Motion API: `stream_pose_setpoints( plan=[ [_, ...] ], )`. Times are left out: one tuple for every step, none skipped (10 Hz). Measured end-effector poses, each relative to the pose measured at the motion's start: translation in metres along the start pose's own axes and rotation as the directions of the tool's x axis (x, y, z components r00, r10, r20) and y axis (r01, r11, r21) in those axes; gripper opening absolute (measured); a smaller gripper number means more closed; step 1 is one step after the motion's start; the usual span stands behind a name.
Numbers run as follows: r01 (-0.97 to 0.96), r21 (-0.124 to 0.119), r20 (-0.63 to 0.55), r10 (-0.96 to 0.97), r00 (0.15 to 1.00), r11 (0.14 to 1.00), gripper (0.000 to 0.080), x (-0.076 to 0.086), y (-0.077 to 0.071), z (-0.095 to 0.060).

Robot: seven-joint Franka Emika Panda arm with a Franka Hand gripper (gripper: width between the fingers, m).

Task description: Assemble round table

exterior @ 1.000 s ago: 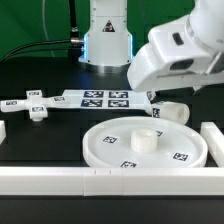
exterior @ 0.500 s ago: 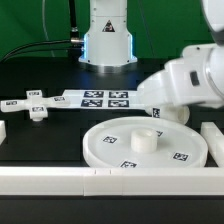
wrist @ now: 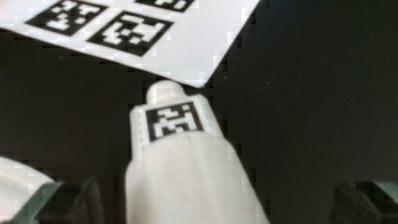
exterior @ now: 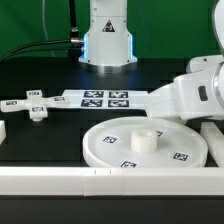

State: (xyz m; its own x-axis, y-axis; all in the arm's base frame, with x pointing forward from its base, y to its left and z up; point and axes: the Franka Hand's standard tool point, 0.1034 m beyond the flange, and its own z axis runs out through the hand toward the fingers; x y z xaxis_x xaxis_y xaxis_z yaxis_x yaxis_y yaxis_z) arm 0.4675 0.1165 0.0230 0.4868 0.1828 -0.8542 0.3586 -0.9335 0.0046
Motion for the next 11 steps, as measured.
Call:
stream_pose_setpoints(
  plan=[
    [0.001,0.0,-0.007,-0.001,1.0,1.0,0.0649,0.0033,-0.0002,0.0021],
    [0.003,0.0,-0.013,-0.003,1.0,1.0,0.0649,0.0064,-0.0013,0.0045],
    [0.004,0.0,-0.015,-0.004,1.0,1.0,0.0649,0.0078,-0.0016,0.0065],
    [0.004,0.0,-0.015,-0.004,1.0,1.0,0.0649,0.0078,-0.0016,0.0066],
    [0.004,0.0,-0.015,-0.004,1.0,1.0,0.0649,0.0078,-0.0014,0.0066],
    [0.004,0.0,-0.015,-0.004,1.0,1.0,0.0521,0.0078,-0.0012,0.0066],
    [0.003,0.0,-0.015,-0.003,1.0,1.0,0.0521,0.0077,-0.001,0.0066],
    [0.003,0.0,-0.015,-0.003,1.0,1.0,0.041,0.0077,-0.0011,0.0065],
    [0.004,0.0,-0.015,-0.004,1.0,1.0,0.041,0.0077,-0.0011,0.0065],
    [0.005,0.0,-0.015,-0.005,1.0,1.0,0.041,0.0076,-0.001,0.0063],
    [0.009,0.001,-0.017,-0.009,1.0,1.0,0.041,0.0074,-0.0008,0.0054]
  ],
)
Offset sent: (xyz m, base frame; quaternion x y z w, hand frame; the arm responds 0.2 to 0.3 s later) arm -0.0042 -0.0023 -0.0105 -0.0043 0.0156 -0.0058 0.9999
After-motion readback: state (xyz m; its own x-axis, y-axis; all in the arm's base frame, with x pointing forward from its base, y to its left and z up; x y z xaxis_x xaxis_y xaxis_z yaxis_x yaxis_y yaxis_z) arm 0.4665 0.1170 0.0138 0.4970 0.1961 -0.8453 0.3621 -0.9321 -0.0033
